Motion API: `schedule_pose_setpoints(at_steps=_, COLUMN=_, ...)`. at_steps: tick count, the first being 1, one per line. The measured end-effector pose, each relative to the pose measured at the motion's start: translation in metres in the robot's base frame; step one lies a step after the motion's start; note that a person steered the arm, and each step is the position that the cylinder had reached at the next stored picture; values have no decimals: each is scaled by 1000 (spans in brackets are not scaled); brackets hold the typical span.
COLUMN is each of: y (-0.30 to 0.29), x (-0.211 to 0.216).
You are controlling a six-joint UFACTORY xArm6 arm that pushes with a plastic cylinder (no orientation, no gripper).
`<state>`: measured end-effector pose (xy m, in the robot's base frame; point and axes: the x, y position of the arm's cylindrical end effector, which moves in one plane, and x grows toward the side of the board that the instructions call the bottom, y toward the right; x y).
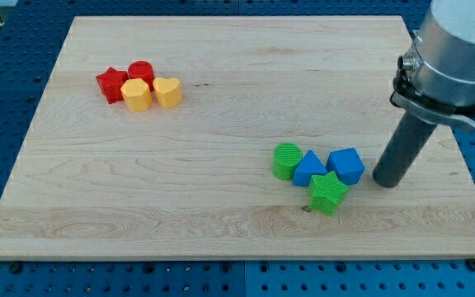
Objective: Slide green star left a bit
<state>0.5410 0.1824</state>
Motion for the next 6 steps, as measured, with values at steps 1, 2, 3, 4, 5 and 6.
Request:
schedule_pose_setpoints(at_steps=1, y=-8, x=24)
schedule_pose_setpoints(at_steps=2, y=-15, x=24)
schedule_pose_setpoints(at_steps=3, y=-53, x=27)
schedule_pose_setpoints(at_steps=4, y=-63, x=30)
schedule_pose_setpoints(at_steps=5, y=-60, x=31)
schedule_pose_setpoints(at_steps=6, y=-56, x=44)
